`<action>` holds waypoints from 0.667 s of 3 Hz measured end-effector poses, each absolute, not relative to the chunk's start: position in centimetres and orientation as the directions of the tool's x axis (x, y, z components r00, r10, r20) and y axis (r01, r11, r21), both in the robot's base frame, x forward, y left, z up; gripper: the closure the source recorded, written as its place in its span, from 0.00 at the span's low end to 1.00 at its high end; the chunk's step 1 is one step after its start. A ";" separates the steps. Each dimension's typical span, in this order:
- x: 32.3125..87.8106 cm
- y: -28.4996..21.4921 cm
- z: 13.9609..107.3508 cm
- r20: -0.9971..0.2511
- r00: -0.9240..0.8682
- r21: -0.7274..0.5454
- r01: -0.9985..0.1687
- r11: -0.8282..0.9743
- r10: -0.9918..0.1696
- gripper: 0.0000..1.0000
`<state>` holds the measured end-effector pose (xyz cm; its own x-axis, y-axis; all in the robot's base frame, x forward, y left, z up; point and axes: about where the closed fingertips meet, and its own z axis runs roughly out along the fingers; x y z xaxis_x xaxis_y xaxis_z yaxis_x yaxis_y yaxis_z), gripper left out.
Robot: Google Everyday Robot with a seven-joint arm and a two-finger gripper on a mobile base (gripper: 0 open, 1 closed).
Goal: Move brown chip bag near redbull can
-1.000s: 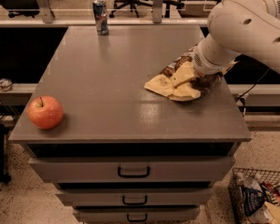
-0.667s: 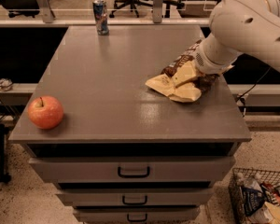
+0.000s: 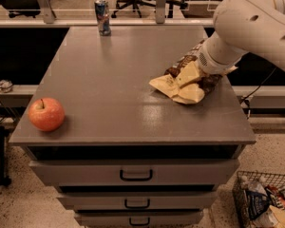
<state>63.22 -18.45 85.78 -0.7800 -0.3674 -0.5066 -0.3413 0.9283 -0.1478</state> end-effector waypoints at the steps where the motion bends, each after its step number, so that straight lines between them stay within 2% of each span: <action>1: 63.2 -18.4 85.8 -0.507 -0.780 -0.148 -0.341 0.928 -0.367 1.00; 2: 63.2 -18.4 85.8 -0.507 -0.780 -0.148 -0.341 0.928 -0.367 0.85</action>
Offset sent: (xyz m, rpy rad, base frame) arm 0.0000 0.0000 0.0001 0.0000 0.0000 0.0000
